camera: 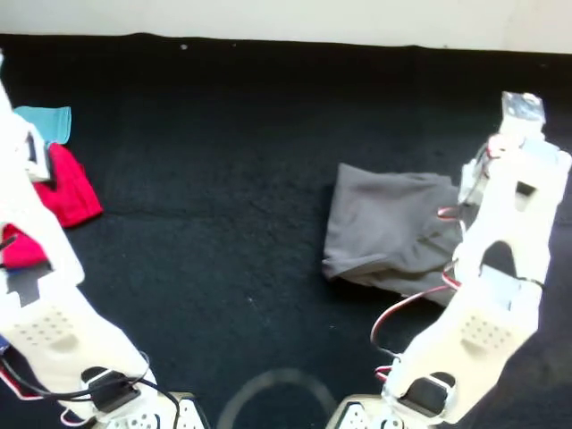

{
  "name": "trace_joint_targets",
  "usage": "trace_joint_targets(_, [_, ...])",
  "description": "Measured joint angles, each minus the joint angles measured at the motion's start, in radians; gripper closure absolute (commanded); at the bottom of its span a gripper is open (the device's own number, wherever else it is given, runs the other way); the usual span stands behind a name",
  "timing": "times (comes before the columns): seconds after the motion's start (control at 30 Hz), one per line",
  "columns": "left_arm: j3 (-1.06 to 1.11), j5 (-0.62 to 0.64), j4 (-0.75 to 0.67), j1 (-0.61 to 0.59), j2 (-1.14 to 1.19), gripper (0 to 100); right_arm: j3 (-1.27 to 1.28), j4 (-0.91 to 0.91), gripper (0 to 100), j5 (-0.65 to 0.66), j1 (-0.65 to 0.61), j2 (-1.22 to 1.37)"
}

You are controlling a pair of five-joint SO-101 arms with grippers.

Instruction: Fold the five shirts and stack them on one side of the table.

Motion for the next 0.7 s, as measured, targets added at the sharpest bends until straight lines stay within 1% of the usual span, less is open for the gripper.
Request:
trace_joint_targets(0.13, [0.097,0.008,-0.002,0.061,-0.008,86,-0.081,0.0,73.8,0.0,-0.025,0.092])
trace_joint_targets(0.3, [0.127,0.026,-0.005,0.066,-0.009,86,-0.158,0.0,83.8,0.0,-0.028,0.18])
trace_joint_targets(0.43, [0.137,0.026,-0.006,0.066,-0.009,86,-0.192,0.0,89.5,0.0,-0.028,0.212])
trace_joint_targets(0.7, [0.137,0.026,-0.006,0.066,-0.009,86,-0.196,0.0,90.4,0.0,-0.028,0.232])
